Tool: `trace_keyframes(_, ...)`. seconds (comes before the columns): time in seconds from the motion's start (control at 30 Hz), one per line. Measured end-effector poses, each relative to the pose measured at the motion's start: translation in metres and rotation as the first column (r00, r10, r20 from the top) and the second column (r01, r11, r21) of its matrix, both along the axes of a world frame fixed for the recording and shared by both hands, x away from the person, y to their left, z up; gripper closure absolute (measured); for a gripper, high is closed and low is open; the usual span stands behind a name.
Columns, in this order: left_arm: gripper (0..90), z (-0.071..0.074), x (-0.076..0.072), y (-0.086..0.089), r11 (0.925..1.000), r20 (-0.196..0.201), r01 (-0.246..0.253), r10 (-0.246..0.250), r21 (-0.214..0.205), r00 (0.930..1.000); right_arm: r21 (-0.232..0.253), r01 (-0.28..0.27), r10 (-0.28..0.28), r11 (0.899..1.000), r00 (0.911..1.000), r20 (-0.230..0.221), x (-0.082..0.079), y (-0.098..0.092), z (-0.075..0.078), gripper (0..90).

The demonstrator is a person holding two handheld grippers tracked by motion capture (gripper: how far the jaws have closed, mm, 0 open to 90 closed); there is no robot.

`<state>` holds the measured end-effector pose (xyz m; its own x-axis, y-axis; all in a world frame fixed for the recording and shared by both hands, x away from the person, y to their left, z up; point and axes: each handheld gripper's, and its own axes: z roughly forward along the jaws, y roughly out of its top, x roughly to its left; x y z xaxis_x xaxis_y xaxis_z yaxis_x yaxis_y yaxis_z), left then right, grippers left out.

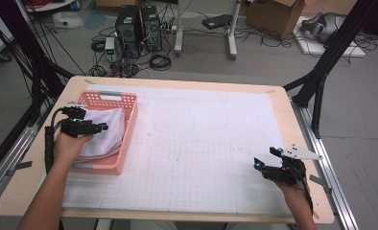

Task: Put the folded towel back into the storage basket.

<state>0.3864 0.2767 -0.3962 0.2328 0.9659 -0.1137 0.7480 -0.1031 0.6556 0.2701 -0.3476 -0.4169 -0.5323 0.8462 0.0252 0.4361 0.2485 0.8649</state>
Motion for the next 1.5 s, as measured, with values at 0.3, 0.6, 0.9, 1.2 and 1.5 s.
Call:
trace_keyframes(0.3,35.5,-0.016,0.012,-0.008,0.9996,-0.028,-0.029,0.029,-0.003,0.9992,0.003,-0.005,0.005,1.000,1.0000,0.001,0.001,0.000,0.000,21.2)
trace_keyframes(0.6,41.1,-0.023,0.010,-0.018,0.9738,0.046,0.221,-0.219,-0.053,0.9748,0.003,-0.007,0.007,1.000,1.0000,0.001,0.000,0.001,0.000,21.2)
trace_keyframes(0.9,32.7,-0.020,0.010,-0.004,0.9874,0.023,0.158,-0.158,0.001,0.9872,0.003,-0.007,0.007,1.000,1.0000,-0.003,0.001,0.000,-0.001,21.2)
trace_keyframes(1.2,29.6,-0.015,0.009,0.002,0.9952,0.105,0.074,-0.081,0.063,0.9912,0.006,0.001,-0.001,1.000,1.0000,-0.002,-0.001,-0.002,0.000,21.2)
trace_keyframes(1.5,29.0,0.023,-0.024,0.014,0.9631,0.445,0.139,-0.023,-0.231,0.8953,0.014,0.008,-0.008,1.000,1.0000,0.000,-0.002,-0.003,0.001,21.2)
